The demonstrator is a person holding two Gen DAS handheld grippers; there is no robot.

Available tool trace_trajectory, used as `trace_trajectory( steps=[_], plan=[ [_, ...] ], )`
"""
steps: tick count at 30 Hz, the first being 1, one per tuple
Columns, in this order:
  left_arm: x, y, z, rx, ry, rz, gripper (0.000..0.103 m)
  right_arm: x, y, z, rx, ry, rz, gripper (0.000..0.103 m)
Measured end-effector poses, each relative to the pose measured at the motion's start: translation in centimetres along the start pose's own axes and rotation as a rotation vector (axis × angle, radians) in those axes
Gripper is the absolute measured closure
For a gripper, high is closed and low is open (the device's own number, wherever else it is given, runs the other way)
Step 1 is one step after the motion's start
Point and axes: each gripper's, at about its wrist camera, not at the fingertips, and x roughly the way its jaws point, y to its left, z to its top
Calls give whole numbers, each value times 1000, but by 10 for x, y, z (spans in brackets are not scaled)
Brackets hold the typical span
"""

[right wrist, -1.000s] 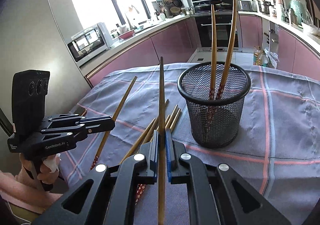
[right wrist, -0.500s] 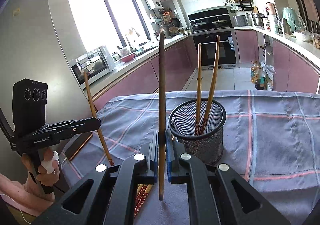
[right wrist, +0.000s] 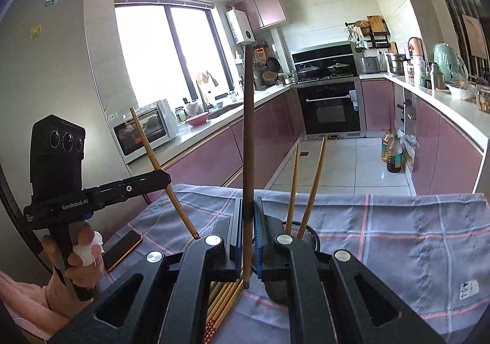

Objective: Organize utensils
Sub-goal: 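Raise both chopsticks upright and lower them into the mesh cup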

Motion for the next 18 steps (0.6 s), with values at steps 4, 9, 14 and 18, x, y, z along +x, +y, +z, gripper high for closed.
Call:
trace_trajectory(
  steps=[4, 9, 14, 18],
  plan=[
    [2, -8, 16, 11, -27, -11, 95, -5, -4, 13, -20, -28, -17, 97],
    [11, -19, 35, 32, -49, -8, 95, -2, -12, 25, -17, -48, -33, 97],
    [28, -28, 35, 61, -21, 17, 95, 11, -18, 29, -17, -33, -51, 97],
    [49, -29, 24, 82, 53, 33, 95, 29, -26, 21, -4, 34, -52, 97]
  ],
)
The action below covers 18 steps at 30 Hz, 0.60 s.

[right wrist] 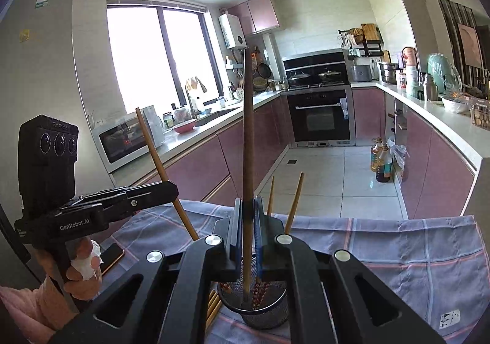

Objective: Organize utensils
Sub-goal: 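Raise both chopsticks upright and lower them into the mesh cup, then open both tools to drop the chopsticks and withdraw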

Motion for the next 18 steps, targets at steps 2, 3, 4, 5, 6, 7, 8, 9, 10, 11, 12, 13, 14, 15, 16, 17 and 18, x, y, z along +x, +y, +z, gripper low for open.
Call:
trace_trajectory(
  steps=[2, 3, 4, 5, 6, 7, 8, 9, 10, 11, 12, 13, 14, 15, 16, 17, 18],
  plan=[
    [10, -1, -8, 7, 45, 1, 95, 8, -3, -5, 5, 43, 1, 97],
    [15, 0, -13, 11, 69, -2, 95, 13, -3, -9, 10, 66, 3, 97],
    [21, 0, -17, 14, 90, -1, 95, 18, -5, -12, 13, 89, 3, 97],
    [25, 0, -21, 17, 110, -1, 95, 24, -7, -16, 17, 119, 5, 97],
    [30, 2, -25, 20, 131, -7, 95, 29, -7, -18, 21, 144, 7, 97],
    [35, 3, -28, 20, 151, -7, 95, 34, -7, -21, 26, 170, 8, 97],
    [41, 6, -31, 20, 166, -2, 95, 41, -9, -24, 32, 195, 9, 97],
    [46, 9, -33, 21, 181, -3, 95, 46, -11, -26, 38, 212, 10, 97],
    [51, 11, -35, 18, 193, -3, 95, 49, -10, -28, 42, 224, 6, 97],
    [56, 15, -36, 13, 204, 4, 95, 53, -11, -30, 45, 233, 0, 97],
    [60, 16, -37, 8, 211, 7, 95, 56, -12, -31, 49, 240, -2, 97],
    [65, 19, -36, 4, 211, 12, 95, 58, -13, -31, 53, 242, -4, 97],
    [67, 22, -35, -2, 213, 15, 95, 60, -13, -31, 57, 243, -7, 97],
    [68, 23, -34, -8, 214, 12, 95, 62, -14, -30, 61, 244, -11, 97],
    [71, 26, -32, -11, 215, 11, 95, 63, -14, -29, 66, 244, -16, 97],
    [73, 26, -32, -11, 216, 12, 95, 64, -15, -29, 70, 243, -19, 95],
    [75, 28, -32, -12, 215, 13, 95, 65, -16, -30, 73, 242, -22, 95]
  ],
)
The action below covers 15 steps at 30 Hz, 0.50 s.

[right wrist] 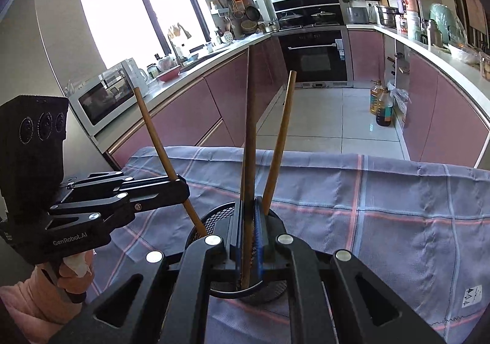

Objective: Organize utensils
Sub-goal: 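Open both tools to drop the chopsticks and withdraw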

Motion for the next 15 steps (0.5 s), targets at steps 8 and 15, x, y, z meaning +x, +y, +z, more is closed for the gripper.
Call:
trace_trajectory(
  steps=[8, 15],
  plan=[
    [-8, 5, -5, -1, -48, 42, 79, -9, 3, -6, 4, -43, -2, 85],
    [-46, 17, -31, -34, -129, 89, 76, -27, 23, -19, -45, -79, 27, 72]
  ],
)
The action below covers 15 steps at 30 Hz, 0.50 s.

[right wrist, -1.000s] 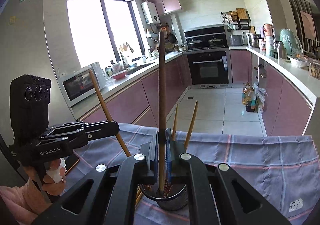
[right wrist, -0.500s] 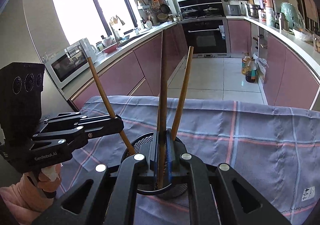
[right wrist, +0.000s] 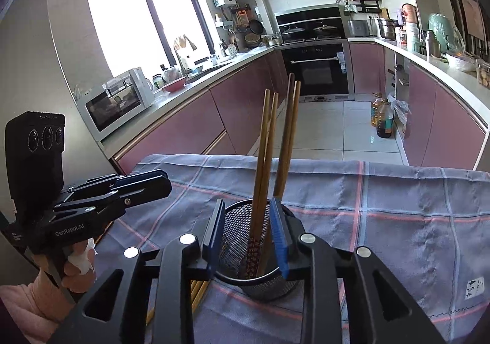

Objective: Organize utensils
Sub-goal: 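Open both tools to drop the chopsticks and withdraw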

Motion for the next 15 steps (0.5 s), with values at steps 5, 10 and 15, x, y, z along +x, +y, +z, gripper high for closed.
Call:
trace_trajectory(
  steps=[5, 10, 15],
  plan=[
    [-29, 12, -28, 9, -20, 51, 70, -12, 31, -17, -87, -7, 50, 62],
    [-32, 21, -67, 17, 68, 86, 66, 0, 46, -45, -103, 65, 85, 61],
    [-22, 26, -105, -7, 149, 100, 63, 27, 47, -74, -52, 162, 93, 61]
  ],
)
